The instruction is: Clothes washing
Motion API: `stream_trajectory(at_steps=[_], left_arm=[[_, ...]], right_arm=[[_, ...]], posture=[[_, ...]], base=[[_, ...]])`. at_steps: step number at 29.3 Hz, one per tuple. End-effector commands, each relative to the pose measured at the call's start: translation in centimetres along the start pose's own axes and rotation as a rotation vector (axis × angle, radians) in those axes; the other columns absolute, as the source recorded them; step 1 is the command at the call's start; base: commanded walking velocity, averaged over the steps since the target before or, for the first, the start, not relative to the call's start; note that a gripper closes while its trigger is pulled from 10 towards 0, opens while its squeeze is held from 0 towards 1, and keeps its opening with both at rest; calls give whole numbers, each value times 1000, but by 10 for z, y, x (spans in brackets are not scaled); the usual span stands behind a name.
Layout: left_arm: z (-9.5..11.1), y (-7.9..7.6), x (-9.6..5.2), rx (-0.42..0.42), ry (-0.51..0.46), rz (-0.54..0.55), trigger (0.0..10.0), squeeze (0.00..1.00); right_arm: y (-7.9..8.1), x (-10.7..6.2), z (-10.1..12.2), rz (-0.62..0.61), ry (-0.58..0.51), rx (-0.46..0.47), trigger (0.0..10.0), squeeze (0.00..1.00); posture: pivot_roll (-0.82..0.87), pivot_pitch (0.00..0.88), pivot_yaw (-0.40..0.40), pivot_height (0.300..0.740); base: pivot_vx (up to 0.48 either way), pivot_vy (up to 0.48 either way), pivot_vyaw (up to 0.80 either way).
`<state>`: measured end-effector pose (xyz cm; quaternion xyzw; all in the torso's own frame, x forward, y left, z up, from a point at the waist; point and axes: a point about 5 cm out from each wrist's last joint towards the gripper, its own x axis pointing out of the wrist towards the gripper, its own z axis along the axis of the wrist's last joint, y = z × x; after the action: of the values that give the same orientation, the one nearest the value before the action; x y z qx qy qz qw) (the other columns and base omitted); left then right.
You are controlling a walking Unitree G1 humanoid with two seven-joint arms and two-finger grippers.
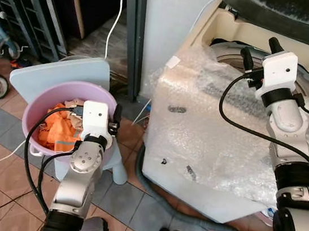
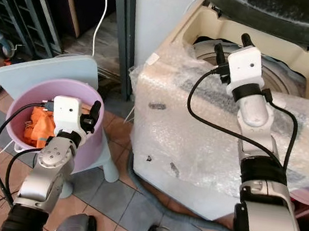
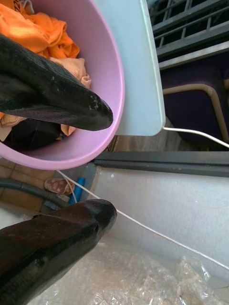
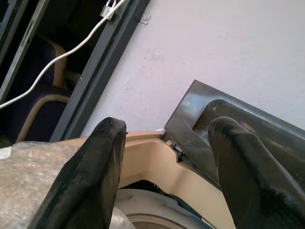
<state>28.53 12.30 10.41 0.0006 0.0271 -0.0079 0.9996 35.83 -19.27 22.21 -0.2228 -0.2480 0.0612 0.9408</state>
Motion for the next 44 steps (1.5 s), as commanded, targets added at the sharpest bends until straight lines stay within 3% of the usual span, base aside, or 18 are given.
stream_trajectory(at_steps=[1, 12, 21, 22, 23, 24, 29, 32, 35, 44], left_arm=[[5, 1, 1, -4, -22, 13, 10000, 0], [6, 3, 4, -19, -24, 38, 10000, 0], [7, 10, 4, -7, -27, 70, 10000, 0], [7, 10, 4, -4, -26, 73, 10000, 0], [6, 11, 4, 0, -27, 74, 10000, 0], [5, 12, 4, 6, -30, 72, 10000, 0], [-1, 15, 0, 2, -30, 65, 10000, 0], [-11, 23, -4, 14, 3, 81, 10000, 0], [-14, 26, -5, 15, 9, 82, 10000, 0], [-14, 29, -4, 1, 2, 82, 10000, 0]], right_arm=[[2, -4, 6, -37, -19, 0, 10000, 1000], [22, -12, 10, -45, 14, 51, 10000, 1000], [40, -22, 1, -10, 103, 128, 10000, 1000], [44, -25, -2, 1, 120, 146, 10000, 882], [49, -29, -4, 17, 139, 159, 10000, 59], [53, -33, -7, 31, 157, 171, 10000, 0], [72, -58, -25, 77, 283, 299, 10000, 0], [86, -86, -39, 104, 391, 399, 10000, 0], [92, -98, -44, 115, 431, 414, 10000, 0], [100, -110, -48, 119, 483, 424, 10000, 0]], posture=[[-45, 61, 11, 740], [-44, 58, 4, 740], [-38, 74, 8, 740], [-39, 73, 8, 740], [-39, 73, 8, 740], [-40, 75, 10, 740], [-45, 77, 11, 740], [-45, 80, 12, 740], [-44, 80, 13, 740], [-46, 85, 19, 740]], base=[[0, 0, 800], [0, 470, 800], [0, 480, 49], [0, 480, 0], [0, 480, 0], [0, 480, 0], [0, 0, 0], [0, 0, 0], [0, 0, 0], [71, 0, 267]])
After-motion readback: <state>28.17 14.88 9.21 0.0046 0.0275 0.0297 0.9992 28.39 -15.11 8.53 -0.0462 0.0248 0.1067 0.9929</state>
